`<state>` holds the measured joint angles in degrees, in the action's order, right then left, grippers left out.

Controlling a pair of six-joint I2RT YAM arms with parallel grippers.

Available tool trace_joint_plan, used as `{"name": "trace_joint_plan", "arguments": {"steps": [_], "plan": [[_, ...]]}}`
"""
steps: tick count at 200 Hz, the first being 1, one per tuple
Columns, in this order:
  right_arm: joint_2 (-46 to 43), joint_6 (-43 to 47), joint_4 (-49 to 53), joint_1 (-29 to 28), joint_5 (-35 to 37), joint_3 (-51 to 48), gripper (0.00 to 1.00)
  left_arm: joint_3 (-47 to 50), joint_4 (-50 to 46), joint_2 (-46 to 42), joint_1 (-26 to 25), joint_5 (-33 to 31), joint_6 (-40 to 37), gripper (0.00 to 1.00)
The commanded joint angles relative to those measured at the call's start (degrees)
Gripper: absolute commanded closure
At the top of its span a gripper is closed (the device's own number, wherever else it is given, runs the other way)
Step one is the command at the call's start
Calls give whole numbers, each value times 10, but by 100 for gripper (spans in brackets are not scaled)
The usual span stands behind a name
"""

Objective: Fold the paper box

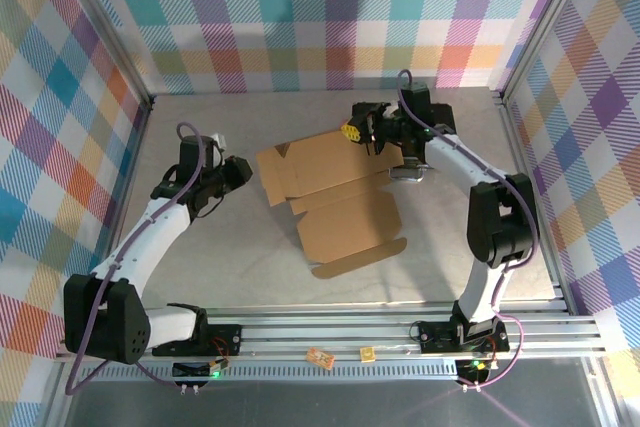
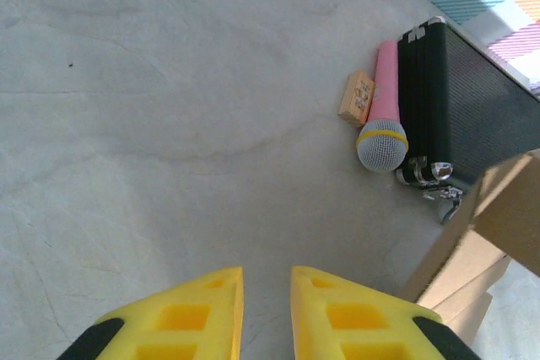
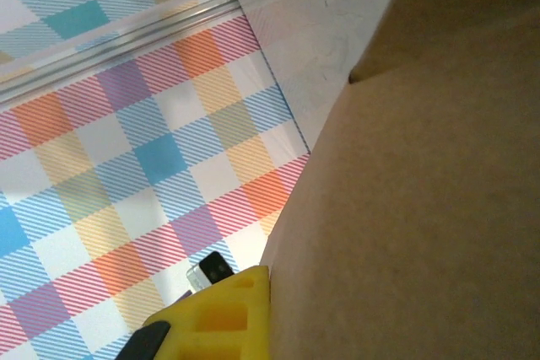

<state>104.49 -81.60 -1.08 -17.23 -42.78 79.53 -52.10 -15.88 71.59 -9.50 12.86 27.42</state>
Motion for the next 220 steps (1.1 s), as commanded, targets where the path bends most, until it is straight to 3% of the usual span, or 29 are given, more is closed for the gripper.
{"name": "trace_joint_plan", "arguments": {"steps": [1,35,98,114,137,150,160,181,220], "plan": [[-24,18,-46,-1,-19,-16,100,12,32,14,11,55,-21,78],[-24,12,-49,-1,-11,-20,100,12,87,51,-10,131,-17,78],[-21,2,-54,-2,-4,-18,100,-6,104,61,-51,128,-3,74],[-23,5,-45,-1,1,-18,100,-27,60,54,-57,102,-11,61],[-24,12,-21,0,8,-9,100,-29,-12,2,-54,11,-15,42],[-24,11,-17,1,11,-6,100,-34,-48,-19,-51,-2,-18,26],[-23,11,-14,1,11,-4,100,-39,-68,-27,-51,2,-21,22],[-22,13,-6,1,12,2,100,-50,-101,-42,-52,-3,-14,17],[-17,9,-3,1,11,11,100,-61,-112,-6,-60,30,-21,21]]}}
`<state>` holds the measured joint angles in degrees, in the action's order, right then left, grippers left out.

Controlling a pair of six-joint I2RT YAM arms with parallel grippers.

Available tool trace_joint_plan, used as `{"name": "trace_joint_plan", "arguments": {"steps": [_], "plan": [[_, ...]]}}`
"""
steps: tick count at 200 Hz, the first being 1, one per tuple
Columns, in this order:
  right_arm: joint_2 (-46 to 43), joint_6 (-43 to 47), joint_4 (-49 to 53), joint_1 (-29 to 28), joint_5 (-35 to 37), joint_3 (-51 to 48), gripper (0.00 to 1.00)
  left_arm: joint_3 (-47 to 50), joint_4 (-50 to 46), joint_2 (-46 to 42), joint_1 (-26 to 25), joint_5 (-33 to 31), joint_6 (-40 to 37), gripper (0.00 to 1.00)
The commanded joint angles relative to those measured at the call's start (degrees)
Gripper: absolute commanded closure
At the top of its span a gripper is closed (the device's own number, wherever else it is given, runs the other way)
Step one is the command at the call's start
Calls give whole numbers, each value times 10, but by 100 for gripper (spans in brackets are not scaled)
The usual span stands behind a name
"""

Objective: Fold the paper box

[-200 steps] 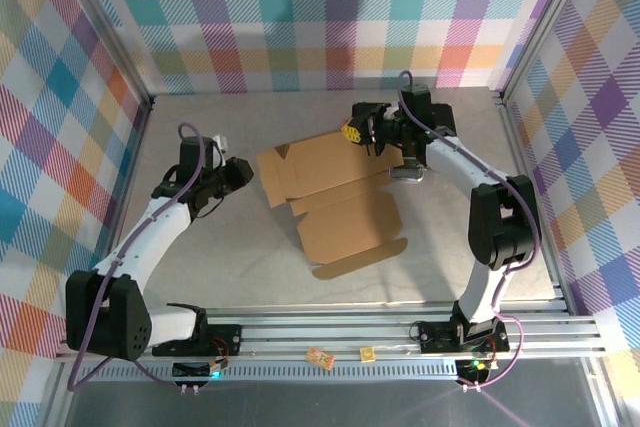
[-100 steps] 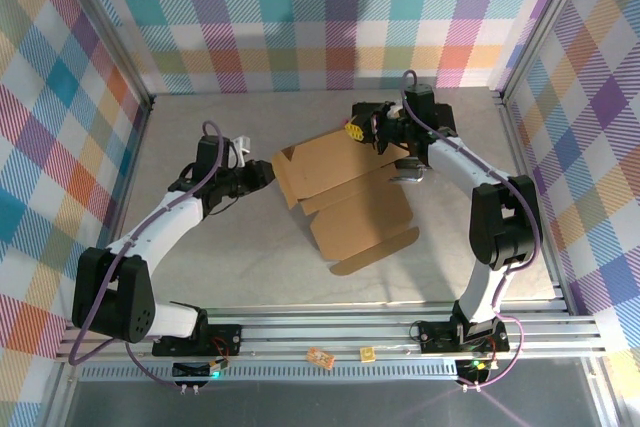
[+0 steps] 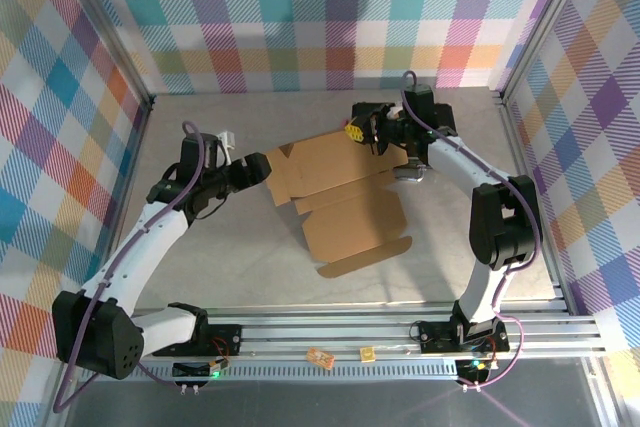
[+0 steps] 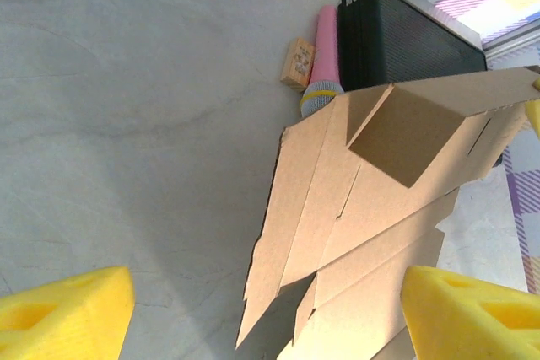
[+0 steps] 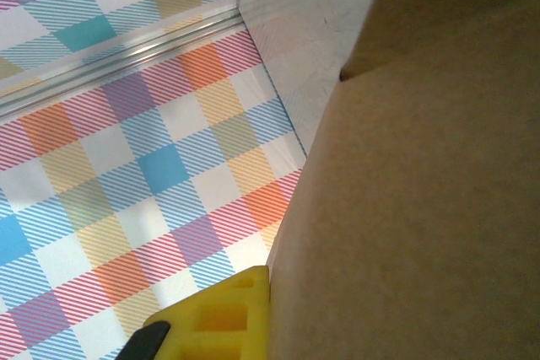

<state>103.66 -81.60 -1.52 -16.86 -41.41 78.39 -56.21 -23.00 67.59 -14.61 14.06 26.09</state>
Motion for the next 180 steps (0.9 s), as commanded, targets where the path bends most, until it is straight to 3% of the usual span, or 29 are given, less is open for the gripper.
{"name": "trace_joint_plan", "arguments": {"steps": [1,52,70,84,103,117,145,180], "plan": [[-9,9,1,-2,-3,22,100,-21,-41,37,-9,18,-8,22],[-8,4,3,-2,-3,25,100,-57,12,122,-53,-3,-32,32],[-9,3,5,-2,-1,24,100,-82,0,151,-70,-24,-42,41],[-10,2,5,-2,1,24,100,-94,-18,165,-81,-62,-49,54],[-13,-5,-2,-3,4,21,100,-88,-17,164,-90,-116,-49,85],[-18,-18,-18,-4,10,11,100,-91,-26,166,-100,-161,-44,100],[-30,-49,-46,-18,28,-9,100,-111,-42,173,-141,-259,-45,100],[-45,-65,-36,-55,69,-23,100,-146,-94,196,-200,-455,-24,100]]}}
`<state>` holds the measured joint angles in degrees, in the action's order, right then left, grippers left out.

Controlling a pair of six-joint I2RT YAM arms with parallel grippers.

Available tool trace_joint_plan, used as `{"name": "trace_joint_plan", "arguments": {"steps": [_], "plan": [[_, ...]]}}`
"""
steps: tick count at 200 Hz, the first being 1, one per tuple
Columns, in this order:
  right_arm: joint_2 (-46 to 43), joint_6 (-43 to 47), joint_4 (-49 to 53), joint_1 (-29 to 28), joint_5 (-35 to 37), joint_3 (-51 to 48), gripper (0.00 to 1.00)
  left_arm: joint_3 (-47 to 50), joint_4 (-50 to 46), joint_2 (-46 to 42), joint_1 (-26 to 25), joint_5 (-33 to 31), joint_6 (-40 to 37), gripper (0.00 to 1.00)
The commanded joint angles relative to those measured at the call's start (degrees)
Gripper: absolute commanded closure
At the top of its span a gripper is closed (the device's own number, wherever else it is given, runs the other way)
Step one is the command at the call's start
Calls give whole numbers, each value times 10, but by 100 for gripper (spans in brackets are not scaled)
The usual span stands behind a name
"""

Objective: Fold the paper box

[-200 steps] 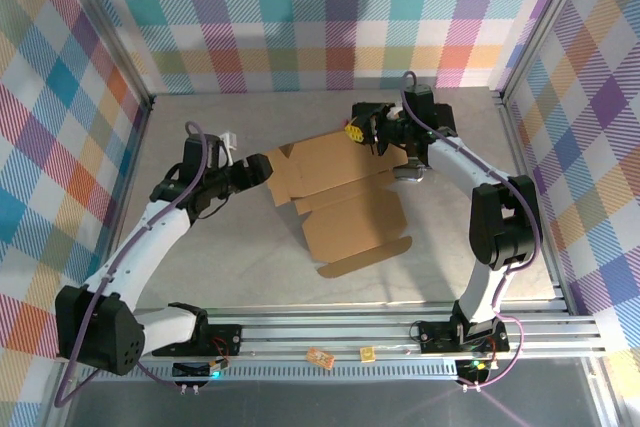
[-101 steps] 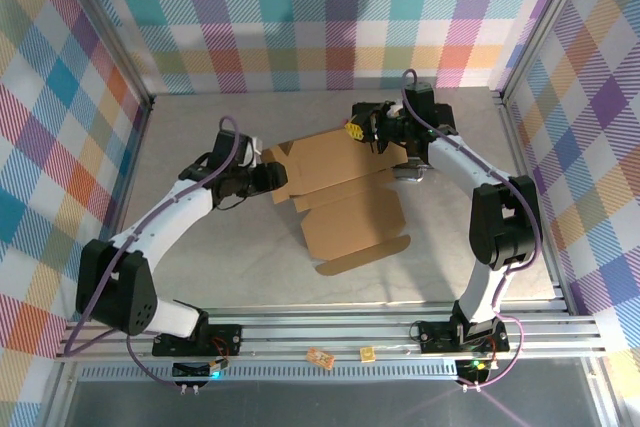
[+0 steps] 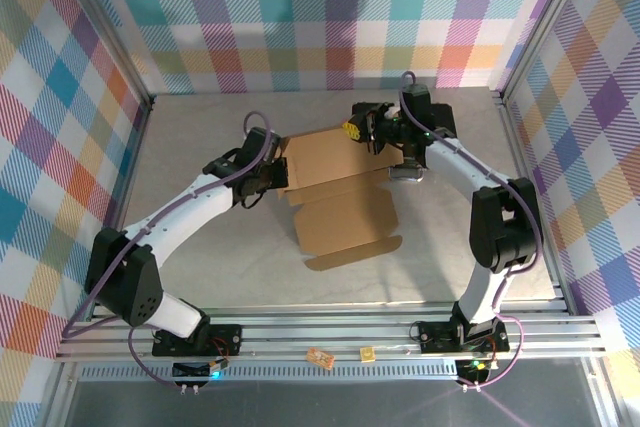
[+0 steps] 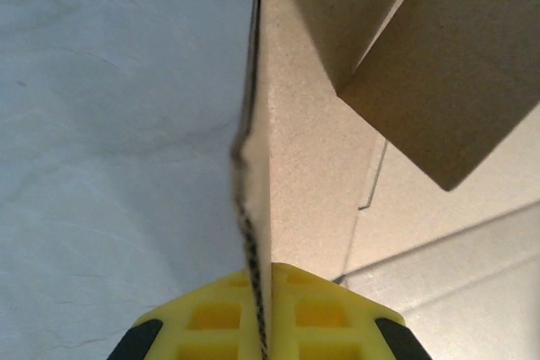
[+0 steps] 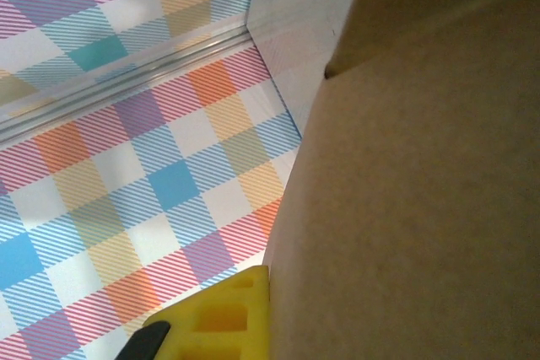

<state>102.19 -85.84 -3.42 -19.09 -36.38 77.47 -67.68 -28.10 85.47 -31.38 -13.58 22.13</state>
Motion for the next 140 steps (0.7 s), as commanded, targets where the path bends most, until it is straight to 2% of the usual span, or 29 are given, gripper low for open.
{"name": "trace_joint_plan", "arguments": {"steps": [1,25,37,58,82,87,104,113,122,140], "plan": [[-31,-24,-19,-33,20,-14,100,-31,-44,18,-34,-184,16,100],[-33,-51,-42,-64,56,-27,100,-51,-96,41,-60,-310,62,100],[-30,-58,-47,-79,73,-27,100,-68,-128,58,-66,-350,90,100],[-26,-67,-63,-97,101,-33,100,-76,-140,73,-73,-371,105,100],[-25,-75,-89,-102,116,-49,100,-37,-79,39,-73,-326,82,100],[-25,-76,-92,-102,114,-53,100,-28,-67,27,-72,-314,76,94],[-16,-73,-111,-102,101,-56,100,7,-35,-16,-68,-256,62,48],[-12,-67,-115,-101,93,-56,100,24,-29,-43,-65,-232,62,33],[-9,-59,-121,-102,92,-59,100,38,-27,-75,-60,-201,64,26],[2,-52,-154,-102,82,-61,100,57,-30,-155,-36,-149,67,23]]}}
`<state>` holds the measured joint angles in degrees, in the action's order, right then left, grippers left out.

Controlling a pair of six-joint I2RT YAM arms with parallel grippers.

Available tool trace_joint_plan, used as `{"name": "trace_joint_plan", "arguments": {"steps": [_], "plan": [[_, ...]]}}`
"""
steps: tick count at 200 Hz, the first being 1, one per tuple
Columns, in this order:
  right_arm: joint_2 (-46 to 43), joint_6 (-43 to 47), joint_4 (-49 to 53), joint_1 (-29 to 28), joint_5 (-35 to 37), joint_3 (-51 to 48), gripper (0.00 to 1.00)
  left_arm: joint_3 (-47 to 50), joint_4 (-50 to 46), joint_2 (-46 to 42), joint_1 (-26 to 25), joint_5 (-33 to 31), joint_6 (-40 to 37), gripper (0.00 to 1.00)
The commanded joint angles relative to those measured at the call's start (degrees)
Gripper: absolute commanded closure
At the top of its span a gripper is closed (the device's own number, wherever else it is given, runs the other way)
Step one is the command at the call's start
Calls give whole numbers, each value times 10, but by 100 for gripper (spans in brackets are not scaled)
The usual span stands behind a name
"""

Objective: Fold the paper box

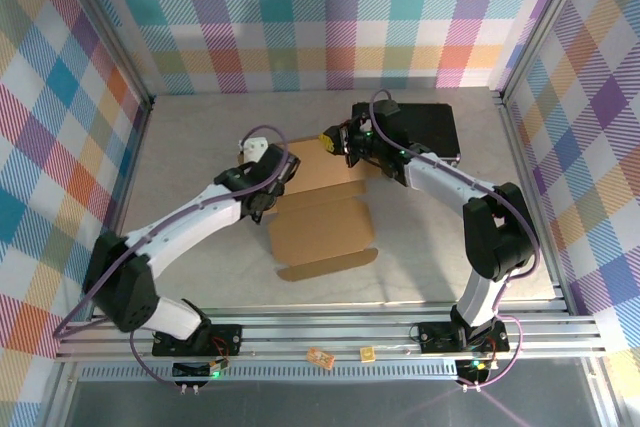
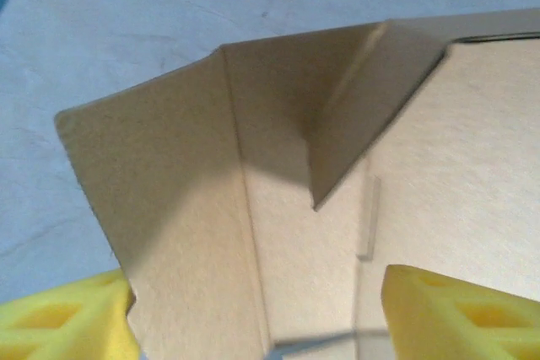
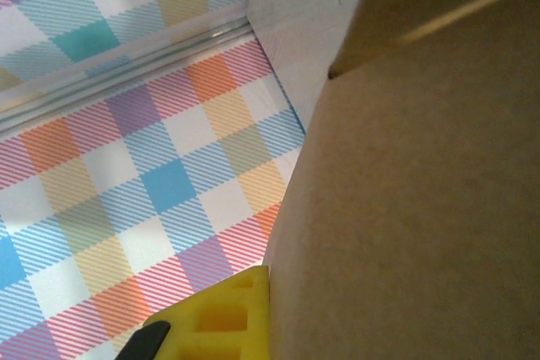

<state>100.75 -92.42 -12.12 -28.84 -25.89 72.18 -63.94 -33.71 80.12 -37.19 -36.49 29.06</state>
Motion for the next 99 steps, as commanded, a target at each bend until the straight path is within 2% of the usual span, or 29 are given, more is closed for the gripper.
{"name": "trace_joint_plan", "arguments": {"steps": [1,25,43,67,99], "plan": [[18,13,-70,-4,-24,-8,100,20,26,-107,25,83,-2,23],[58,23,-100,-9,-57,29,100,37,21,-209,104,156,7,20],[99,26,-97,-20,-79,77,100,31,-7,-245,178,195,25,19],[155,16,-119,-41,-87,137,100,0,-64,-231,258,215,47,21],[215,51,-105,-54,-118,231,100,-52,-141,-180,334,258,138,22]]}}
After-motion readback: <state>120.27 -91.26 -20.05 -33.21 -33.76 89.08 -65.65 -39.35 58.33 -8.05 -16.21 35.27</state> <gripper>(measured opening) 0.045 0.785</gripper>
